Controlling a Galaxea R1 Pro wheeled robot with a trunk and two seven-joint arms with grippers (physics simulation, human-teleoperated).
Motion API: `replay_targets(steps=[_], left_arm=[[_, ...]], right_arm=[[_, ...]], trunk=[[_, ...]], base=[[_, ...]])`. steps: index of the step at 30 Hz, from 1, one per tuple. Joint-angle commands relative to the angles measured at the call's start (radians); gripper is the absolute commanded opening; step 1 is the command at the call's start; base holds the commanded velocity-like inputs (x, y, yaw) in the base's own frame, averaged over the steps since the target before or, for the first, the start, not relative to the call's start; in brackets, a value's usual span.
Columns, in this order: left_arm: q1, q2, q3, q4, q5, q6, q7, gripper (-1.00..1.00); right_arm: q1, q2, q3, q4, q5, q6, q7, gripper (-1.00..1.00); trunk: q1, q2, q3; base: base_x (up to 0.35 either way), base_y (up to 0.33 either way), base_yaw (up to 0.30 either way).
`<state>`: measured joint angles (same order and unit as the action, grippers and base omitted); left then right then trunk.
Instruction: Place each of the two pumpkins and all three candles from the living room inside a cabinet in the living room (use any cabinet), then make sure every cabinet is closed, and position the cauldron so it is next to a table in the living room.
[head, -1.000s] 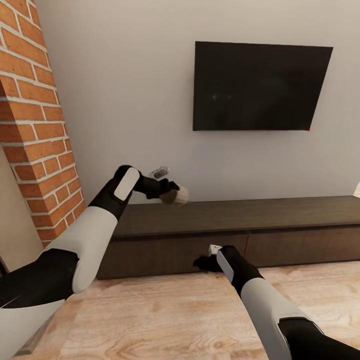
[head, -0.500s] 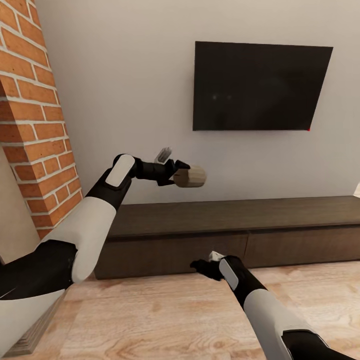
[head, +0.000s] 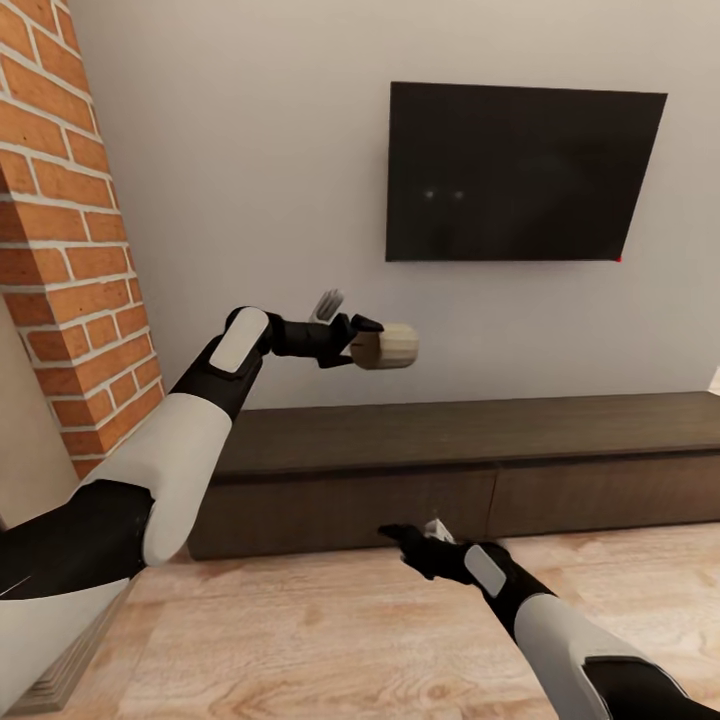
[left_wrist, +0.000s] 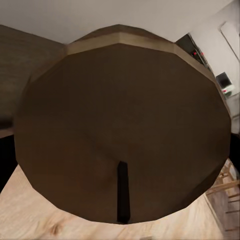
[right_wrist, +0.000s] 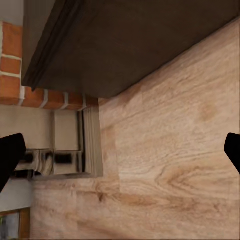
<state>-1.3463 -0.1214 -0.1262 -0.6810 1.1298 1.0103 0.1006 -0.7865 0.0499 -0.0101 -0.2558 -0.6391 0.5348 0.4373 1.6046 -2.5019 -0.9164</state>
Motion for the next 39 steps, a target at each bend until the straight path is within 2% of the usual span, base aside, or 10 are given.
replay_targets(steps=[1,3,6,9,10,19,22,27,31,39], left_arm=[[-0.001,0.001,-0.001,-0.001,0.012,0.002,0.006,-1.0],[-0.001,0.003,0.003,-0.001,0.013,0.003,0.001,-1.0],[-0.001,0.003,0.02,-0.004,0.025,0.005,-0.002,-1.0],[-0.001,0.003,0.037,-0.027,0.085,0.006,-0.007,-1.0],[-0.001,0.004,0.041,-0.038,0.139,0.007,-0.008,-1.0],[-0.001,0.004,0.037,-0.047,0.263,0.012,-0.032,-1.0],[-0.001,0.002,0.034,-0.047,0.278,0.013,-0.038,-1.0],[-0.001,0.0,0.033,-0.047,0.288,0.013,-0.042,-1.0],[-0.001,0.0,0.033,-0.049,0.289,0.013,-0.043,-1.0],[0.001,-0.001,0.034,-0.088,0.293,0.013,-0.061,-1.0]], right_arm=[[0.0,-0.004,-0.001,0.02,-0.025,-0.012,0.035,1.0],[0.0,-0.01,0.0,0.049,-0.078,-0.064,0.104,1.0],[0.0,-0.011,0.001,0.055,-0.094,-0.099,0.123,1.0],[0.0,-0.011,0.0,0.057,-0.1,-0.113,0.131,1.0],[0.0,-0.012,0.0,0.057,-0.102,-0.114,0.132,1.0],[0.0,-0.012,0.006,0.055,-0.094,-0.144,0.133,1.0],[0.0,-0.012,0.007,0.058,-0.099,-0.15,0.149,1.0],[0.036,-0.013,0.006,0.061,-0.1,-0.153,0.272,1.0],[0.053,-0.016,0.003,0.062,-0.101,-0.147,0.32,1.0],[0.096,-0.06,0.002,0.102,-0.105,-0.143,0.594,1.0]], trunk=[[0.0,0.0,-0.001],[0.0,0.0,-0.001],[0.0,0.0,-0.001],[0.0,0.0,-0.001],[0.0,0.0,-0.001],[0.0,0.0,-0.001],[0.0,0.0,-0.001],[0.0,0.0,-0.001],[0.0,0.0,-0.001],[0.0,0.0,-0.001]], base=[[0.146,0.0,0.0],[0.237,0.0,0.0],[0.301,0.0,0.0],[0.327,0.0,0.0],[0.333,0.0,0.0],[0.252,0.0,0.0],[0.04,0.0,0.0],[0.008,0.0,0.0],[0.001,0.0,0.0],[0.047,0.004,0.0]])
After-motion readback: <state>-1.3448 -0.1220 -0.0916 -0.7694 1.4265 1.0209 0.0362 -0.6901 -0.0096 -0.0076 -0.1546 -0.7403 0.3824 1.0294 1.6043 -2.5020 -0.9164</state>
